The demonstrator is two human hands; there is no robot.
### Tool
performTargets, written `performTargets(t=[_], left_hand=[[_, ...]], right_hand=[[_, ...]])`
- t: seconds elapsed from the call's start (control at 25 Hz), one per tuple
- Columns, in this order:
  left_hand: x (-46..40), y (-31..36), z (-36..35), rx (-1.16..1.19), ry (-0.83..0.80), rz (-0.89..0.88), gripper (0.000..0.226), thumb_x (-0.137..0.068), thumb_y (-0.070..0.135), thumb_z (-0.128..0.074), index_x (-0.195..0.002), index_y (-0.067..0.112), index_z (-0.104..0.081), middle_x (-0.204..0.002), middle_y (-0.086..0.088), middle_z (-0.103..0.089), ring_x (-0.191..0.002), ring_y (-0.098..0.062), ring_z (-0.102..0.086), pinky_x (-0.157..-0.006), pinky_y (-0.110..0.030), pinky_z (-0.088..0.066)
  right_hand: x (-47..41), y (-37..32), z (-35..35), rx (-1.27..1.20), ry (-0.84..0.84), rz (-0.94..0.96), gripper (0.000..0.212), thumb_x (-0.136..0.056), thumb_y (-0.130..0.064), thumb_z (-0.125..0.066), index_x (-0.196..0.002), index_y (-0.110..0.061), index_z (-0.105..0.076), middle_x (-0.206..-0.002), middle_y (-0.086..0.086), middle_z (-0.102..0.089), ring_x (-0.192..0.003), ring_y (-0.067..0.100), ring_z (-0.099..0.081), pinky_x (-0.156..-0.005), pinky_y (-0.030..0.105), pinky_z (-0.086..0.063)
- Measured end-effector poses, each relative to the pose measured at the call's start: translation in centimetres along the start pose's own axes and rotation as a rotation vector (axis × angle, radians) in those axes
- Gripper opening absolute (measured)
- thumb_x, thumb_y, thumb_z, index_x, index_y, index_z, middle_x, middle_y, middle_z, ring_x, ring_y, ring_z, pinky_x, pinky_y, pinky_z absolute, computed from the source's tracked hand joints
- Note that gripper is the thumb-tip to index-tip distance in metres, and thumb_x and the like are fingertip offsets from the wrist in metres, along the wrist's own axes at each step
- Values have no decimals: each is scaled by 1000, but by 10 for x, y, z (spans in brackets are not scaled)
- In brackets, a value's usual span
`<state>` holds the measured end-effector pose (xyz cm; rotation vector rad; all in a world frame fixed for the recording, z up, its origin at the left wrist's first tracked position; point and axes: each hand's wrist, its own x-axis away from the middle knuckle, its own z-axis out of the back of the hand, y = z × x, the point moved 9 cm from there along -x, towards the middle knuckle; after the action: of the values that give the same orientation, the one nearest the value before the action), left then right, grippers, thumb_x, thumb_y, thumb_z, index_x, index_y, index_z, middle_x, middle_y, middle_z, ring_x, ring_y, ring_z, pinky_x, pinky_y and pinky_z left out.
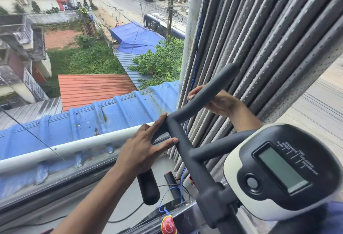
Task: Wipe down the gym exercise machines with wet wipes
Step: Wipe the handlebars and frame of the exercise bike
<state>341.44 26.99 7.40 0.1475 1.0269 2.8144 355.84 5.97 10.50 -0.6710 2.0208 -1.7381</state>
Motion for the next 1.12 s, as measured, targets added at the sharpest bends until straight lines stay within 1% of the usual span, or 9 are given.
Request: performTargets(t=[0.12,0.28,0.4,0.56,0.68,0.76,0.92,1.04,1.12], left_hand=[[-1,-1,0,13,18,5,86,-66,105,-30,-144,81,-5,-100,17,-48,-100,-16,-55,-92,-44,-51],[-1,-3,3,44,53,7,86,-67,102,-35,-146,77,-13,-98,18,-50,-97,-13,-52,-88,-39,-49],[0,-4,2,44,64,8,86,-68,101,-34,-148,74,-16,-97,19,-51,-97,-13,-52,-86,-39,-49],[1,-6,3,55,74,15,87,-68,104,-31,-148,74,-16,-98,19,-51,-100,-14,-53,-89,-41,-50],[0,-7,2,73,79,11,90,-67,105,-31,-150,71,-20,-101,16,-53,-101,-15,-53,-90,-42,-49],[0,-6,1,77,79,3,93,-66,105,-31,-151,69,-23,-103,13,-54,-103,-16,-54,-90,-40,-48],[2,-4,1,57,78,-3,96,-65,105,-31,-153,66,-23,-109,11,-55,-111,-20,-55,-88,-37,-43],[1,-4,1,53,75,4,97,-66,104,-35,-154,65,-23,-109,9,-55,-114,-22,-56,-89,-38,-44],[1,-5,1,51,75,11,99,-64,105,-35,-154,65,-24,-108,8,-56,-113,-22,-57,-89,-38,-45]], right_hand=[[-4,21,-23,68,-92,-76,50,-76,-39,-87,-110,-4,-74,-105,9,-75,-100,19,-70,-89,30,-56],[0,52,-51,40,-106,-209,55,-61,-50,-94,-104,-17,-80,-103,-2,-76,-98,11,-70,-90,26,-54],[13,46,-35,51,-34,-233,61,-64,-34,-93,-114,-5,-72,-104,7,-76,-95,19,-73,-86,30,-59],[37,2,2,-8,159,-213,24,-82,-3,-71,-107,0,-73,-96,13,-74,-88,22,-75,-82,32,-63],[55,-34,13,-90,296,-151,19,-93,6,-54,-109,3,-62,-78,6,-71,-74,15,-74,-75,27,-63],[65,-40,14,-159,360,-130,20,-96,9,-48,-111,2,-59,-83,11,-73,-75,17,-75,-71,25,-63],[68,-14,-8,-204,377,-249,21,-96,13,-46,-110,3,-58,-91,23,-73,-80,29,-76,-66,27,-63],[59,5,-26,-159,352,-325,28,-93,19,-49,-118,8,-56,-93,21,-72,-80,32,-76,-64,29,-63],[51,16,-37,-117,327,-332,32,-88,23,-51,-116,8,-58,-94,18,-72,-81,31,-76,-64,30,-63]])
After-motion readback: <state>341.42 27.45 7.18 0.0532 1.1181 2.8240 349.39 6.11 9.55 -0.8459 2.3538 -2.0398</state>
